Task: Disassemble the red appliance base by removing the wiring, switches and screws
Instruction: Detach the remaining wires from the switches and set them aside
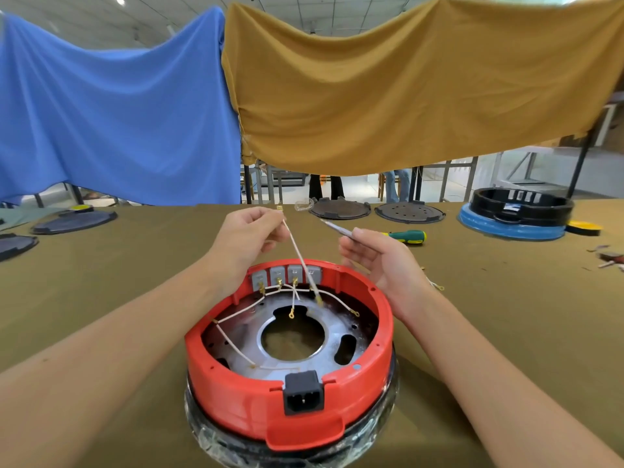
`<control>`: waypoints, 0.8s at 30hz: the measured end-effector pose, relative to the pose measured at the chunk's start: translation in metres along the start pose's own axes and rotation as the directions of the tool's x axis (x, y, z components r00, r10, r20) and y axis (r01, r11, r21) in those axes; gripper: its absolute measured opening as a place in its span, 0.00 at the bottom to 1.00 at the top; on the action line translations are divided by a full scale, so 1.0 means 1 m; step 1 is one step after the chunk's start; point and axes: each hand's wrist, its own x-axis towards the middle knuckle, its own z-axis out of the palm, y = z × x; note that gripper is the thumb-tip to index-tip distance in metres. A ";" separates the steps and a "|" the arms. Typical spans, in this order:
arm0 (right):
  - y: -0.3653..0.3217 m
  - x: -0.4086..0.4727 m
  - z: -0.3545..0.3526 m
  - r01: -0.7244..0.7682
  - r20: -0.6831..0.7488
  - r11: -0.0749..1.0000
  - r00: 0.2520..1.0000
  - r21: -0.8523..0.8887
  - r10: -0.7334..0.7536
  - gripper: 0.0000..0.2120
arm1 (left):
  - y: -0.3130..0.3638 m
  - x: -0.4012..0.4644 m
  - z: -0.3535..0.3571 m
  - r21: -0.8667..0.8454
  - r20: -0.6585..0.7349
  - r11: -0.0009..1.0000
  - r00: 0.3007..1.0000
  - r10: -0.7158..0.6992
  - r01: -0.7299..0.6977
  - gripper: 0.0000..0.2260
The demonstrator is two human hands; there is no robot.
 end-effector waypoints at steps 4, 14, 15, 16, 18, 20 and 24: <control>-0.005 -0.001 -0.002 0.020 0.068 0.999 0.997 0.032 -0.022 0.12 | 0.014 0.010 0.002 -0.126 0.020 0.989 0.997 -0.073 0.075 0.04; 0.000 -0.002 -0.004 0.145 0.080 0.909 0.989 -0.391 -0.124 0.13 | 0.002 0.001 0.018 -0.079 0.132 0.993 0.988 -0.080 0.091 0.04; 0.001 -0.004 -0.004 0.162 0.085 0.890 0.987 -0.426 -0.139 0.12 | 0.001 0.001 0.018 -0.082 0.140 0.992 0.987 -0.084 0.096 0.04; 0.002 -0.005 -0.004 0.171 0.088 0.882 0.985 -0.439 -0.148 0.12 | 0.001 0.000 0.019 -0.082 0.144 0.992 0.986 -0.087 0.100 0.04; 0.002 -0.005 -0.005 0.171 0.083 0.873 0.985 -0.457 -0.149 0.13 | 0.000 0.000 0.019 -0.075 0.135 0.993 0.988 -0.079 0.089 0.04; 0.002 -0.006 -0.004 0.152 0.055 0.875 0.988 -0.459 -0.143 0.11 | 0.000 0.000 0.017 -0.031 0.105 0.999 0.994 -0.041 0.044 0.05; -0.002 0.001 -0.010 0.088 -0.206 0.906 0.960 -0.415 -0.187 0.09 | -0.008 -0.001 0.014 0.489 0.059 0.857 0.987 0.152 -0.162 0.06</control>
